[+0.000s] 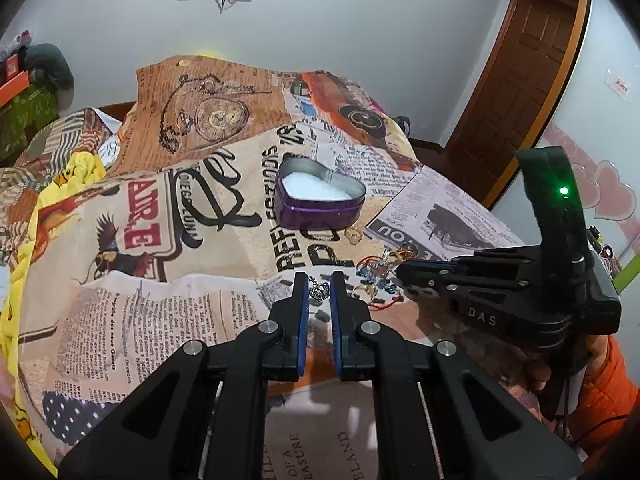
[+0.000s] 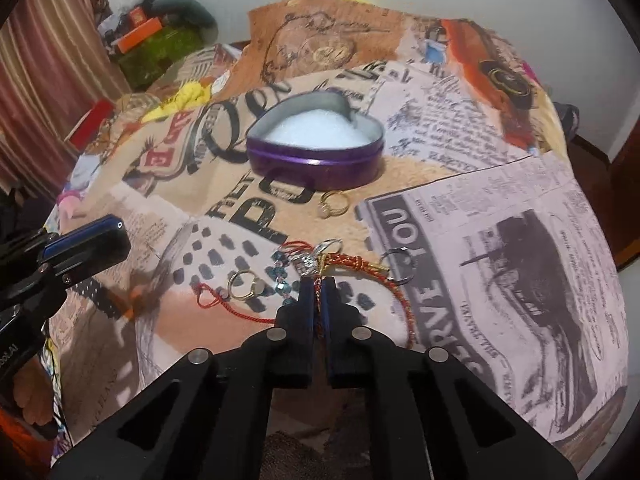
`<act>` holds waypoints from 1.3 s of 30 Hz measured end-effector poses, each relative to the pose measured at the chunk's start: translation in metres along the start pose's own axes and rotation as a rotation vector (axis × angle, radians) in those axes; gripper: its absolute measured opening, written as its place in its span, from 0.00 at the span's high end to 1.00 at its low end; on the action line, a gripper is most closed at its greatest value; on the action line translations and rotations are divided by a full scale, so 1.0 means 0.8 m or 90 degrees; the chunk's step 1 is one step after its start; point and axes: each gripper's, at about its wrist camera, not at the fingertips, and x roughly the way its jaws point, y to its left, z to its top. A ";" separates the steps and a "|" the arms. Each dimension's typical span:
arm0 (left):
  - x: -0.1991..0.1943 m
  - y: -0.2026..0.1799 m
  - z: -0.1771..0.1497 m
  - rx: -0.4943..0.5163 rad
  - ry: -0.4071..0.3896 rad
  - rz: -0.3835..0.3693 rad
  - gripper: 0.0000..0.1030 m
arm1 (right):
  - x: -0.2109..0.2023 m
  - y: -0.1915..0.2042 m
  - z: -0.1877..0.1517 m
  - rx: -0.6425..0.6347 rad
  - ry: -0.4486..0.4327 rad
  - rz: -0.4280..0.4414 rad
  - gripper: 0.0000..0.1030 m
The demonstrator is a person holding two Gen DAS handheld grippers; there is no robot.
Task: Organize jewelry
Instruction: 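Grasp the small silver earring with the left tool while the right tool grasps the red-gold bracelet, then lower the earring into the heart tin with the left tool while the right tool lowers the bracelet in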
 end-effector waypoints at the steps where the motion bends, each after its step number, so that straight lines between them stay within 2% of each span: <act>1: -0.003 -0.001 0.002 0.002 -0.004 0.001 0.91 | -0.004 -0.001 0.000 0.004 -0.007 -0.002 0.97; 6: -0.006 -0.009 0.012 0.018 -0.021 0.010 0.91 | -0.024 -0.009 0.003 0.029 -0.028 -0.003 0.97; 15: 0.001 -0.020 0.029 0.027 -0.032 0.018 0.91 | -0.066 -0.014 0.022 0.046 -0.100 -0.002 0.97; 23: 0.005 -0.031 0.051 0.036 -0.053 0.016 0.91 | -0.090 -0.006 0.047 0.032 -0.165 0.000 0.97; 32: 0.016 -0.029 0.083 0.044 -0.080 0.020 0.91 | -0.089 -0.006 0.077 0.017 -0.189 0.008 0.97; 39: 0.038 -0.019 0.097 0.037 -0.080 0.020 0.91 | -0.071 -0.014 0.097 0.026 -0.196 0.023 0.97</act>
